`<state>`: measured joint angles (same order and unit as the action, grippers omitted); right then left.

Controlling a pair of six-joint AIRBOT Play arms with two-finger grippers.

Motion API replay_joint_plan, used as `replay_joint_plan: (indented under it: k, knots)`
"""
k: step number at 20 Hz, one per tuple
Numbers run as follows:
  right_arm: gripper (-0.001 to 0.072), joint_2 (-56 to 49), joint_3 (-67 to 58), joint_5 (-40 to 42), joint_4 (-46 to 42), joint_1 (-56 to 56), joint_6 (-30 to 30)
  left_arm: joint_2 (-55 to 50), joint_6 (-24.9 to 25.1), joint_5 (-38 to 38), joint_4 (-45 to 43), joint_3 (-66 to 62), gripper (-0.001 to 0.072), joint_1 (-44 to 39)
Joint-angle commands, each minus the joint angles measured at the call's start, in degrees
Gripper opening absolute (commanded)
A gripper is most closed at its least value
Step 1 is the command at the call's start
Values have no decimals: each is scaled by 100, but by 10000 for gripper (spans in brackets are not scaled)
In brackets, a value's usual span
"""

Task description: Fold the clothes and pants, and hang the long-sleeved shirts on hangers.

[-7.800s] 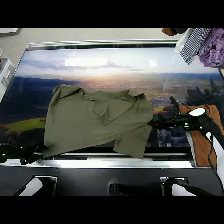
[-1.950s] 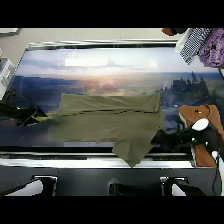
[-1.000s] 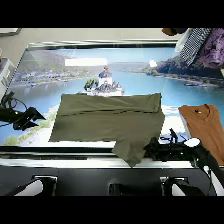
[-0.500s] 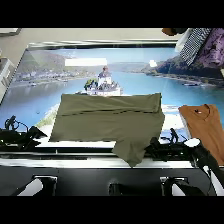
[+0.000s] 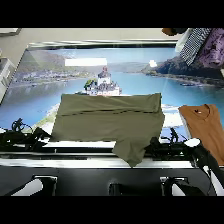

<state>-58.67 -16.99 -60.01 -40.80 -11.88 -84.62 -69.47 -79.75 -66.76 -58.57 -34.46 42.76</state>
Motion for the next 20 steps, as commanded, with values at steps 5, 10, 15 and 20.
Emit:
replay_joint_plan:
  k: [5, 10, 15, 20]
  knots:
    - [30, 13, -9, -168, 98, 0, 59, -236, -146, 136, 52, -52, 15, -470]
    - [28, 1019, -17, -1169, -505, 0, -129, 1191, -1484, -328, -732, -63, 14, -452]
    - [27, 3445, -22, -2275, -844, 0, -1117, 2999, -1845, -826, -1851, -63, 14, -466]
    - [26, 3641, -531, -999, -813, 0, -920, 2959, -1779, 101, -1342, -63, 14, -660]
